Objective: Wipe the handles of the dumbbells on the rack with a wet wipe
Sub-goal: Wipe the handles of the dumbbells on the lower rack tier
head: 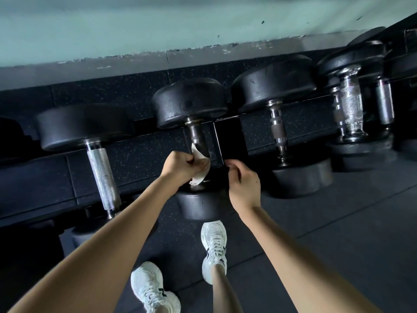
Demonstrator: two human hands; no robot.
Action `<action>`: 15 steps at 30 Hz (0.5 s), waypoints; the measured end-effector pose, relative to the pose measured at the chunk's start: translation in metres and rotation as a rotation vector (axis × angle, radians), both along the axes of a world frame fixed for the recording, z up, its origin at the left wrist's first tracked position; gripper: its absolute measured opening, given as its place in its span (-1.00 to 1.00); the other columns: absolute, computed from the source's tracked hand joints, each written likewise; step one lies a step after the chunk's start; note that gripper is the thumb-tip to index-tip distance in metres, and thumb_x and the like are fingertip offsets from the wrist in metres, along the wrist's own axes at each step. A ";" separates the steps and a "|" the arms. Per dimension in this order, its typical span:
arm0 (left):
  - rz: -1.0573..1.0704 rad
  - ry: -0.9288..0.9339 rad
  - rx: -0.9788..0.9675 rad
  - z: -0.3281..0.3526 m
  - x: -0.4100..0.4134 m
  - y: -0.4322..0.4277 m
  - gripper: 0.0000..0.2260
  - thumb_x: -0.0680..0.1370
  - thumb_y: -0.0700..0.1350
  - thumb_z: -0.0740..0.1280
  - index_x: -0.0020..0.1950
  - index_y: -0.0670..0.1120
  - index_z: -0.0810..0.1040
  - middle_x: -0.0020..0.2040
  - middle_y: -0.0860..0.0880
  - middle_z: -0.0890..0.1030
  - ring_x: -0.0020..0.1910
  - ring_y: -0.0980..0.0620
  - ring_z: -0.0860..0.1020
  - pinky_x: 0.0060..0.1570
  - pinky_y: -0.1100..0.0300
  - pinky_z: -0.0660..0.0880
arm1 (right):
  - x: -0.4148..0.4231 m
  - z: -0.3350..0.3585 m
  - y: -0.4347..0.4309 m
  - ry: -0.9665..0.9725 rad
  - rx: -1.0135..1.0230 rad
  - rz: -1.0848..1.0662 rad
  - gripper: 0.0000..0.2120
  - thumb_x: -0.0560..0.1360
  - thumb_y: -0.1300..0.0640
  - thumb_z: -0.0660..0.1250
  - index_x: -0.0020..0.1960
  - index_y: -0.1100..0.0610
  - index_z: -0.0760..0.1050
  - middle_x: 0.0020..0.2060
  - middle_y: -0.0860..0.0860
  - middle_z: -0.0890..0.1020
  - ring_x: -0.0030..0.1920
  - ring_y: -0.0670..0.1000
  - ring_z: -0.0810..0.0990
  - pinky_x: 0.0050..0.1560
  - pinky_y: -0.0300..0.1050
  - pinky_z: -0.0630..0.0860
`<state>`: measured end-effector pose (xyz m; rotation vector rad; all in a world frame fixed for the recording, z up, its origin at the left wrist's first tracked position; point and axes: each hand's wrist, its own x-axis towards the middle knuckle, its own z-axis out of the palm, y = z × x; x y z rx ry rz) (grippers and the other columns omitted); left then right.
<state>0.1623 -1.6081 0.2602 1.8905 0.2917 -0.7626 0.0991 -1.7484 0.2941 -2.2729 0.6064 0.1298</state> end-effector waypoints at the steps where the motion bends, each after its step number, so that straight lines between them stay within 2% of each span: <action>1: -0.012 0.022 -0.013 0.002 0.005 0.002 -0.70 0.42 -0.03 0.48 -0.38 -0.19 0.53 -0.49 0.03 0.44 -0.45 0.16 0.43 -0.41 0.33 0.41 | 0.000 0.000 0.000 0.003 0.013 -0.008 -0.55 0.42 0.07 0.02 0.12 0.15 0.58 -0.01 0.08 0.67 0.03 0.09 0.59 0.05 -0.07 0.46; 4: 0.211 0.168 -0.269 0.008 0.004 -0.003 -0.82 0.44 -0.17 0.47 -0.29 -0.22 0.55 -0.39 -0.04 0.57 -0.35 0.06 0.55 -0.27 0.28 0.56 | 0.000 -0.001 0.000 -0.019 0.015 -0.004 -0.56 0.42 0.08 0.03 0.11 0.17 0.59 -0.02 0.09 0.67 0.02 0.10 0.60 0.06 -0.04 0.48; 6: 0.318 0.210 -0.457 0.011 -0.001 -0.006 -0.85 0.49 -0.23 0.39 -0.22 -0.29 0.52 -0.44 -0.02 0.54 -0.43 0.06 0.49 -0.36 0.28 0.50 | -0.001 -0.003 -0.002 -0.036 -0.019 0.020 -0.56 0.43 0.09 0.03 0.11 0.17 0.59 -0.08 0.11 0.67 -0.03 0.11 0.61 -0.01 -0.11 0.45; 8: 0.283 0.215 -0.597 0.008 -0.004 -0.004 -0.85 0.54 -0.23 0.32 -0.17 -0.29 0.47 -0.47 -0.05 0.49 -0.48 0.05 0.44 -0.41 0.25 0.40 | -0.001 -0.005 -0.003 -0.060 -0.041 0.029 -0.56 0.44 0.08 0.03 0.10 0.18 0.59 -0.17 0.14 0.67 -0.14 0.14 0.60 -0.15 -0.20 0.35; 10: 0.195 0.221 -0.683 0.004 -0.002 0.002 -0.83 0.56 -0.24 0.26 -0.18 -0.30 0.46 -0.44 -0.07 0.49 -0.46 0.05 0.45 -0.42 0.26 0.38 | -0.002 -0.005 -0.004 -0.075 -0.044 0.037 -0.55 0.44 0.05 0.03 0.10 0.18 0.59 -0.20 0.14 0.66 -0.17 0.15 0.59 -0.19 -0.26 0.29; 12: 0.126 0.253 -0.667 0.001 0.002 0.004 -0.78 0.57 -0.24 0.26 -0.26 -0.30 0.47 -0.39 -0.07 0.51 -0.41 0.06 0.47 -0.41 0.28 0.43 | -0.002 -0.005 -0.004 -0.061 -0.022 0.041 -0.58 0.45 0.09 0.04 0.11 0.18 0.59 -0.15 0.12 0.67 -0.13 0.12 0.60 -0.15 -0.25 0.33; 15: 0.116 0.303 -0.432 0.002 0.011 0.004 -0.92 0.50 -0.19 0.39 -0.16 -0.19 0.56 -0.24 -0.09 0.62 -0.31 0.07 0.60 -0.29 0.28 0.57 | -0.002 -0.003 -0.004 -0.033 0.036 0.020 -0.62 0.47 0.14 0.07 0.12 0.18 0.58 -0.01 0.09 0.67 0.01 0.07 0.61 0.04 -0.09 0.48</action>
